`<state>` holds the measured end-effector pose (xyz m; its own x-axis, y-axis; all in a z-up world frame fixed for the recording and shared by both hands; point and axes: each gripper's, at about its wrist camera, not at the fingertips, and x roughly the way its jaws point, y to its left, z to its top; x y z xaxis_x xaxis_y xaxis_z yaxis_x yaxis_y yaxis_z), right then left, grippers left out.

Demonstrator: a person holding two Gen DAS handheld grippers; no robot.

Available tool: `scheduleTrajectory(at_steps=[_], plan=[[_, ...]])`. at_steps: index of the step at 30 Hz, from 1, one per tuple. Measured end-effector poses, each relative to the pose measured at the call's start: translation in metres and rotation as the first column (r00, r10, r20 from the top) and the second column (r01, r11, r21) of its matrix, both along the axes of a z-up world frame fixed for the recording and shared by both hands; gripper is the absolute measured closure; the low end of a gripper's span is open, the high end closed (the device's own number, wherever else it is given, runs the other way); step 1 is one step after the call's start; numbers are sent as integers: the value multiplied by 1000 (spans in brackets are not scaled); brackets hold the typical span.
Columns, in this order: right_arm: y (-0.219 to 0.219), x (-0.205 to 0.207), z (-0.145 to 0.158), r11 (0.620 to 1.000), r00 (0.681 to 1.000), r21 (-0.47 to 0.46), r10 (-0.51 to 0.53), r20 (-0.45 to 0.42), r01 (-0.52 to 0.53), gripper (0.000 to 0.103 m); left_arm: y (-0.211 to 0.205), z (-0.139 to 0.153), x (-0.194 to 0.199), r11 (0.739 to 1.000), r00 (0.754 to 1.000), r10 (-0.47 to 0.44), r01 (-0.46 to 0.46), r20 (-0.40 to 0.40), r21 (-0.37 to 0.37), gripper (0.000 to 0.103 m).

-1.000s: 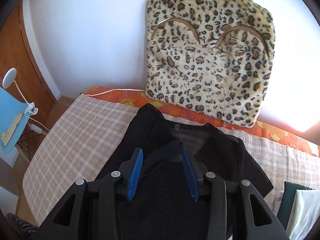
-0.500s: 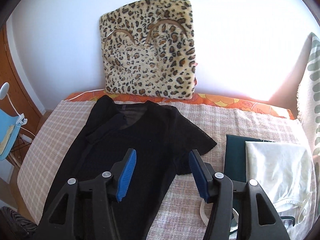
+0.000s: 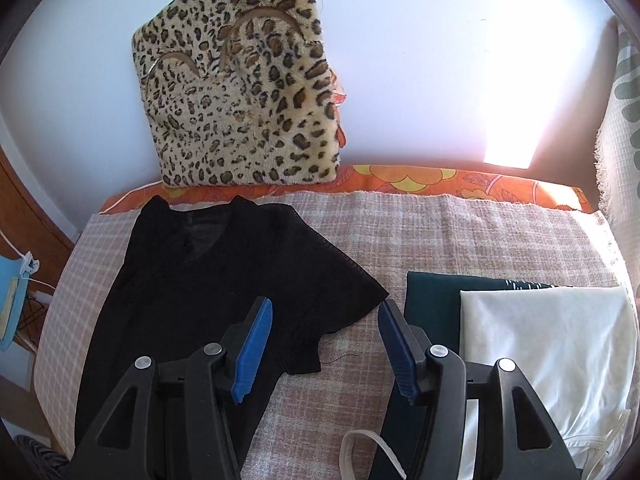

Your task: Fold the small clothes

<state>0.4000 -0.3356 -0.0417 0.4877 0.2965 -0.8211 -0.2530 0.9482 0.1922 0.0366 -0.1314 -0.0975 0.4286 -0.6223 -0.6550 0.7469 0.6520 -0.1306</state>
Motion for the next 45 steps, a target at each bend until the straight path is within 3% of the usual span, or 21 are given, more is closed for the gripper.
scheduleTrajectory(at_steps=[10,12,15,17,21,26,28,30,35,45], plan=[[10,54,-33,999,999,-32,21,-50,-22,43,-21,-27,12,996,999,12,-10,-30,89,51],[11,65,-43,999,997,-31,5,-78,-7,43,-20,-28,12,997,1000,13,-11,-22,80,52],[13,75,-59,999,993,-41,-6,-115,1,43,-18,-29,13,998,1000,8,-7,-17,65,59],[18,78,-68,998,992,-68,5,-127,-13,43,-15,-29,15,999,1000,16,-15,-15,52,74],[26,82,-84,992,988,-126,13,-155,-33,43,-7,-29,26,999,998,43,-42,-42,16,90],[32,77,-93,988,989,-145,28,-146,-49,62,-5,-29,31,999,997,50,-50,-58,-15,95],[33,75,-92,990,989,-130,38,-146,-57,89,-3,-29,33,998,996,56,-58,-69,-29,96],[35,75,-89,992,989,-112,34,-143,-50,102,2,-28,35,996,994,68,-73,-89,-52,96],[40,76,-67,997,995,-76,11,-99,-18,103,17,-22,40,986,988,106,-119,-115,-113,97],[67,74,-26,995,999,-95,26,-40,-30,103,47,-13,39,965,978,161,-184,-132,-185,97]])
